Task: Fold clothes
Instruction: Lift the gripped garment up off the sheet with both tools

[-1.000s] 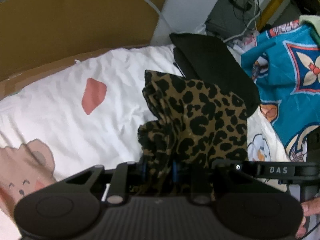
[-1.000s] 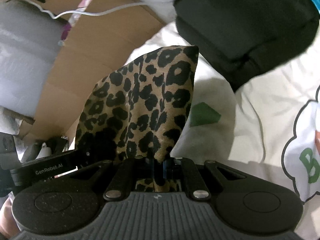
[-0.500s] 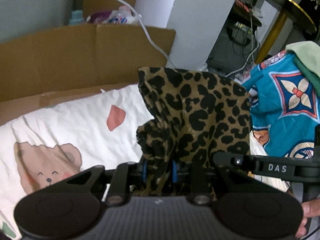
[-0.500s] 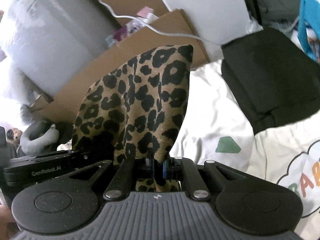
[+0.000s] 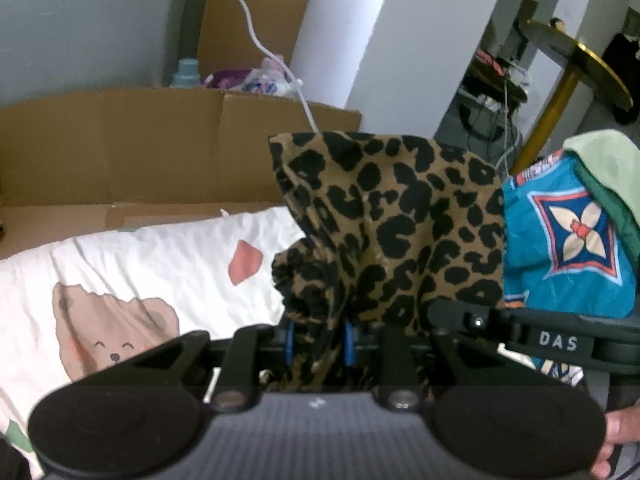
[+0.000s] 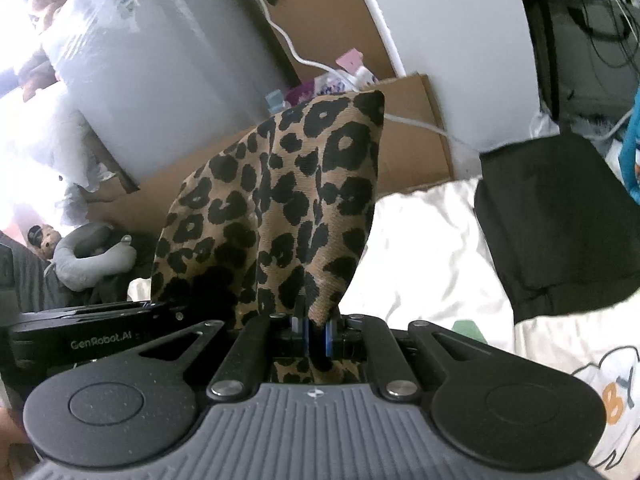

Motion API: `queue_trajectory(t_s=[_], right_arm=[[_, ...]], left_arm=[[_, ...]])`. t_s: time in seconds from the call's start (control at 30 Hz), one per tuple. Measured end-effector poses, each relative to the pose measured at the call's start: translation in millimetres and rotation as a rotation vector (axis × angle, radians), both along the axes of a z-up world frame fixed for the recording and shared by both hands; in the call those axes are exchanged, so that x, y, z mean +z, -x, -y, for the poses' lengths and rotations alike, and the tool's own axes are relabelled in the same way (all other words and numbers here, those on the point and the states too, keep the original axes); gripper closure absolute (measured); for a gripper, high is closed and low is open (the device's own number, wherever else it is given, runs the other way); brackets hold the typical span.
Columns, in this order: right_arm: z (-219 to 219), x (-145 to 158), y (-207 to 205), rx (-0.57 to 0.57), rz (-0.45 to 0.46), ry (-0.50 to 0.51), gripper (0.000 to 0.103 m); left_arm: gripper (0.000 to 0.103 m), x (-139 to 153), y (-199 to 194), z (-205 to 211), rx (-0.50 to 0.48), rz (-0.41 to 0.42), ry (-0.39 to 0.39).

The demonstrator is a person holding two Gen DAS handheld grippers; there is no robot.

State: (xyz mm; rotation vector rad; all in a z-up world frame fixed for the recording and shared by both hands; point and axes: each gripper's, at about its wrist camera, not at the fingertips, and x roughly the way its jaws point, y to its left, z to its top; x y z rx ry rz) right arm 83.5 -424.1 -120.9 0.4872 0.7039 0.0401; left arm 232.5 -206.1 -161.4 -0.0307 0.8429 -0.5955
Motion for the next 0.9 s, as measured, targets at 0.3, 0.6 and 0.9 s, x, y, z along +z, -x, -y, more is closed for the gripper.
queue_trajectory(t_s=[0.3, 0.6, 0.9], right_arm=[[5.3, 8.1, 4.7, 0.004, 0.022, 0.035, 0.097], [29.6, 17.5, 18.5, -0.033, 0.049, 0.069, 0.097], [76.8, 29.3, 24.8, -0.096, 0.081, 0.099, 0.097]], left_arm=[[0.079, 4.1, 4.6, 5.4, 0.010, 0.014, 0.018], [0.079, 8.9, 13.9, 27.4, -0.018, 0.037, 0.038], [0.079, 17.9, 2.3, 78.4, -0.092, 0.029, 0.042]])
